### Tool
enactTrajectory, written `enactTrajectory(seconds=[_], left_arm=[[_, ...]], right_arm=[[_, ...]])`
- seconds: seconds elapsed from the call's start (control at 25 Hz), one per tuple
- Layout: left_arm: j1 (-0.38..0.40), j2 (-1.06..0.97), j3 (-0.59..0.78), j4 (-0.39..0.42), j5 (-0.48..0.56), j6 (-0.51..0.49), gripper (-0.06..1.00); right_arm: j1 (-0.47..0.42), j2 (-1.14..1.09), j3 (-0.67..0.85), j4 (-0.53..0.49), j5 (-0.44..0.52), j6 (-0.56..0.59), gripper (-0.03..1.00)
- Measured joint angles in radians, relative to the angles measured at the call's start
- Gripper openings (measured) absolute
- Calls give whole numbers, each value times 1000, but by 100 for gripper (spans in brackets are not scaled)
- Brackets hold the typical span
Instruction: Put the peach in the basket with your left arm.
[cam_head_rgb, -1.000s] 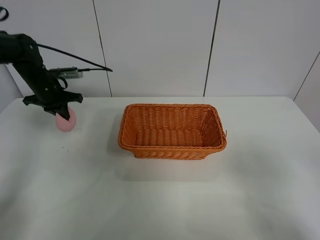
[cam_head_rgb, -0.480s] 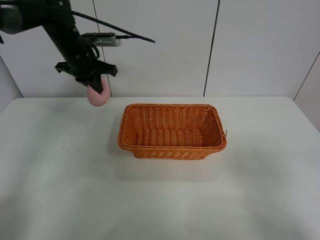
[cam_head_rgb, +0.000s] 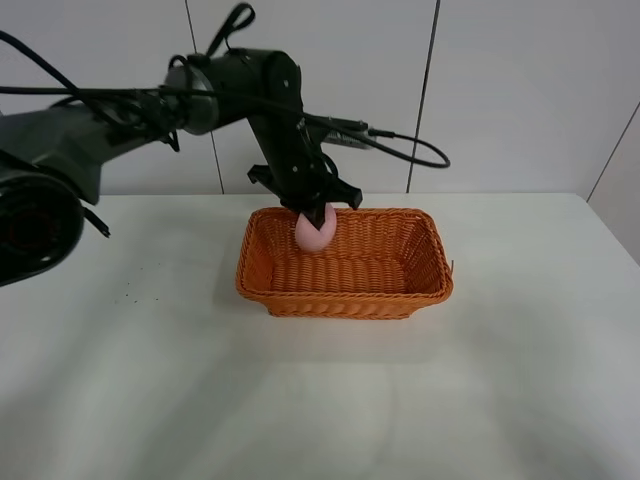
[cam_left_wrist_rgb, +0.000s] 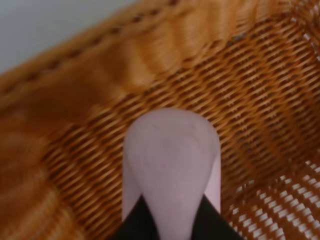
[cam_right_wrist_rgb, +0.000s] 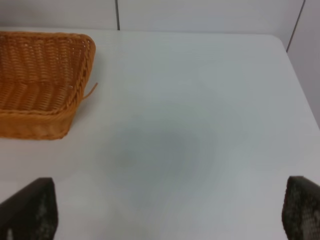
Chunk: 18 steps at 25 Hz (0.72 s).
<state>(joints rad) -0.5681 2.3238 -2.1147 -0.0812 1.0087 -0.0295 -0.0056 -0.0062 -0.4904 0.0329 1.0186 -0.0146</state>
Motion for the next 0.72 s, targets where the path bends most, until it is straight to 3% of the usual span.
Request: enactTrajectory(seconds=[0.08, 0.16, 0.28, 0.36, 0.6, 0.72], left_arm=[[-6, 44, 0, 0, -11, 0, 13], [-8, 73, 0, 0, -12, 0, 26], [-8, 88, 0, 1, 0, 0, 56], [-8, 88, -5, 2, 19, -1, 70], [1, 87, -133, 2, 159, -1, 79], [18, 62, -213, 0, 159, -4, 79]], right_arm=[[0, 0, 0, 0, 0, 0, 69], [0, 0, 0, 0, 0, 0, 69], [0, 0, 0, 0, 0, 0, 69], [0, 0, 0, 0, 0, 0, 69], [0, 0, 0, 0, 0, 0, 69], [0, 0, 0, 0, 0, 0, 69]])
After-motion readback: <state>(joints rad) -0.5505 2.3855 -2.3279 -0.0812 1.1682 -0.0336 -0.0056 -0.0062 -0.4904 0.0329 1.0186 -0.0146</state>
